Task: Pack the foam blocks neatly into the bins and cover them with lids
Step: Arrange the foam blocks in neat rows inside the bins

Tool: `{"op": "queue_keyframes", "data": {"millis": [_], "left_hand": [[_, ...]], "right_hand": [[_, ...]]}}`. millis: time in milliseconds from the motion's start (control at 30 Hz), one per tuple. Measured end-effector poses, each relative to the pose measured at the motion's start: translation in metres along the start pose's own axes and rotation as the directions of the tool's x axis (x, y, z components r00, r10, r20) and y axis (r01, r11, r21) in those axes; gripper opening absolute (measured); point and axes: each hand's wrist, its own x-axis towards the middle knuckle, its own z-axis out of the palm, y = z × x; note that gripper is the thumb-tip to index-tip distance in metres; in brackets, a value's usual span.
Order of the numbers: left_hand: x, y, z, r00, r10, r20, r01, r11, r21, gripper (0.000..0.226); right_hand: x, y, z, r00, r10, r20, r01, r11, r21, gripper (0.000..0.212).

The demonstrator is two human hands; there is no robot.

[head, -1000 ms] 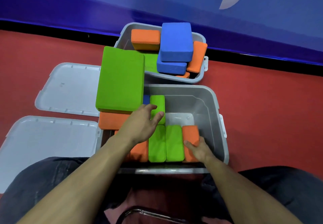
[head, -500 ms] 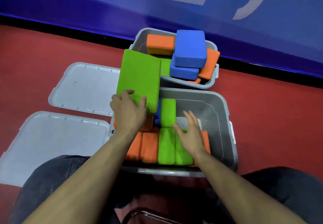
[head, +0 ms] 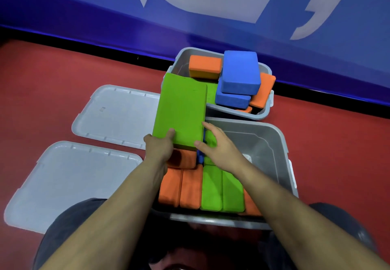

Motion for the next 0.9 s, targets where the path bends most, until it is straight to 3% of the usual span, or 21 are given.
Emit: {"op": "queue_keyframes", "data": {"millis": [133, 200, 300, 367, 467, 633, 700, 767, 900], "left_hand": [[0.012, -0.011, -0.001, 1.0, -0.023, -0.008, 0.024, 0.997, 0.07, 0.115], [-0.003, 0.003, 0.0, 0.998, -0.012, 0.069, 0.01, 1.0, 0.029, 0.099], [-0.023, 0.021, 0.007, 0.977, 0.035, 0.211, -0.012, 0.994, -0.112, 0.05], [-0.032, 0.028, 0.011, 0.96, 0.076, 0.268, -0.028, 0.984, -0.177, 0.036], [-0.043, 0.036, 0.02, 0.921, 0.108, 0.374, -0.035, 0.98, -0.197, 0.041], [-0.061, 0.037, 0.042, 0.857, 0.135, 0.498, -0.039, 0.98, -0.198, 0.062], [-0.071, 0.039, 0.051, 0.829, 0.153, 0.538, -0.052, 0.979, -0.199, 0.048], [-0.074, 0.036, 0.061, 0.805, 0.149, 0.574, -0.038, 0.979, -0.199, 0.052], [-0.077, 0.033, 0.077, 0.769, 0.107, 0.631, -0.032, 0.991, -0.129, 0.054]], "right_hand": [[0.011, -0.006, 0.013, 0.997, -0.023, 0.072, 0.028, 0.997, -0.071, 0.071], [0.014, -0.006, 0.009, 0.999, -0.031, 0.044, 0.037, 0.99, -0.134, 0.076], [0.018, -0.008, -0.006, 0.995, -0.098, -0.024, 0.093, 0.983, -0.157, 0.083], [0.016, -0.009, -0.017, 0.986, -0.166, -0.029, 0.159, 0.972, -0.171, 0.091], [0.006, -0.006, -0.031, 0.969, -0.244, -0.051, 0.228, 0.95, -0.215, 0.105], [-0.015, 0.01, -0.049, 0.944, -0.266, -0.194, 0.183, 0.914, -0.363, 0.118], [-0.024, 0.014, -0.055, 0.954, -0.186, -0.236, 0.105, 0.942, -0.317, 0.122], [-0.034, 0.015, -0.063, 0.959, -0.077, -0.272, 0.009, 0.97, -0.242, 0.118], [-0.039, 0.028, -0.081, 0.931, 0.066, -0.36, -0.066, 0.998, 0.014, 0.082]]}}
